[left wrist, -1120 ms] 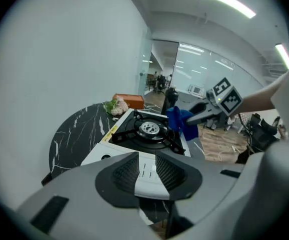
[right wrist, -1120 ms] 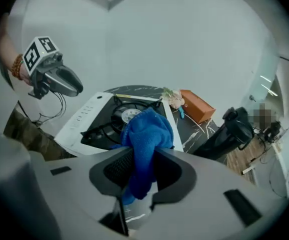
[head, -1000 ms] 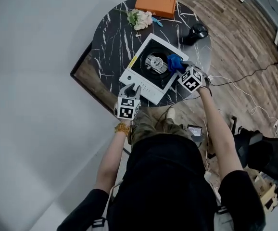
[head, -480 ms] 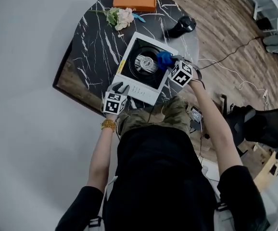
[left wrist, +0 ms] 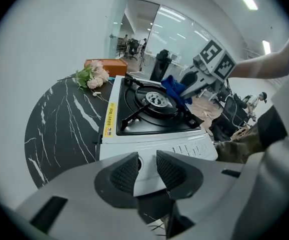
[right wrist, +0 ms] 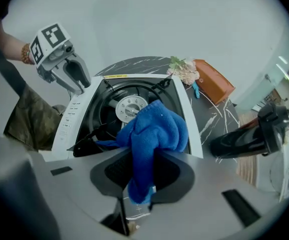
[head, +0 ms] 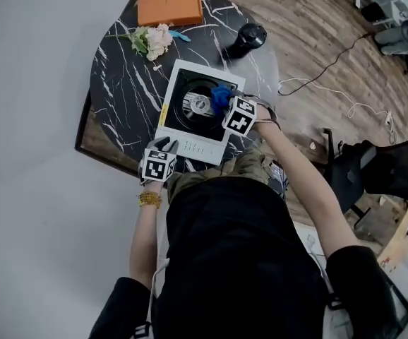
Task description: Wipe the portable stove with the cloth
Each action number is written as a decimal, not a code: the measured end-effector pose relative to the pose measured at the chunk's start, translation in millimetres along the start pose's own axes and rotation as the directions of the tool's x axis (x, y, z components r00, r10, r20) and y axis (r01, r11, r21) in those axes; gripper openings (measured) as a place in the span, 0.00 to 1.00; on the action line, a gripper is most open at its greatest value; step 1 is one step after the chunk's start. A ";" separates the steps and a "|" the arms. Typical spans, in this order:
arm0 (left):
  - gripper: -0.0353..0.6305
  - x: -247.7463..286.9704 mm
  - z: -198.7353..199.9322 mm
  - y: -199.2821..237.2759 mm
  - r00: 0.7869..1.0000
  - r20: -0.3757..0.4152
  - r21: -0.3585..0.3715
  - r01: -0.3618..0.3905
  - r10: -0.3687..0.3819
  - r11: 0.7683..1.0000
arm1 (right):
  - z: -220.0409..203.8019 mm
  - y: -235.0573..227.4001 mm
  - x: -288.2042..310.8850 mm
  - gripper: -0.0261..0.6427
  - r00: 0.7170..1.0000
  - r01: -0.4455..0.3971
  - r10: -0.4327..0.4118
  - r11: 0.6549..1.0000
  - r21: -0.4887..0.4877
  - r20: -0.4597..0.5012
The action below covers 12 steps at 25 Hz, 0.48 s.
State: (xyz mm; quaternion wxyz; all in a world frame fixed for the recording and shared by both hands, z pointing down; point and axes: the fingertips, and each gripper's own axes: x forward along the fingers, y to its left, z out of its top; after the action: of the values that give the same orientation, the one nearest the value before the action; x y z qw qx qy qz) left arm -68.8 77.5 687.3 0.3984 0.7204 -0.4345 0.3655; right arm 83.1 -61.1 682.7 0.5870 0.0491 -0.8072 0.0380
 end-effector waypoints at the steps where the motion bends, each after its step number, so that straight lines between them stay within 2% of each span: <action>1: 0.23 0.7 -0.2 0.3 0.999 -0.032 0.003 0.000 0.000 1.000 | 0.1 2.6 1.8 0.16 1.000 -0.006 0.006 1.000 -0.013 -0.013; 6: 0.19 -1.0 1.3 3.1 0.992 -0.127 0.004 -0.002 0.002 1.000 | 0.2 30.9 0.0 0.16 0.992 -0.112 0.110 0.993 -0.042 -0.057; 9: 0.18 -1.2 2.4 3.4 0.993 -0.117 -0.003 0.001 -0.002 1.000 | 4.6 64.7 -0.4 0.16 0.982 -0.185 0.183 0.982 -0.043 -0.055; 12: 0.18 0.4 2.4 3.6 0.995 -0.104 -0.001 0.013 -0.013 1.000 | 4.9 77.7 3.2 0.15 0.983 -0.172 0.168 0.983 -0.057 -0.068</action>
State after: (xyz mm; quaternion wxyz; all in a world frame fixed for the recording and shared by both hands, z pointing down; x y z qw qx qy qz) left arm -71.5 74.2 687.5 0.4228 0.7031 -0.4085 0.3999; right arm 67.8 15.3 683.9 0.6080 -0.0396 -0.7903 0.0642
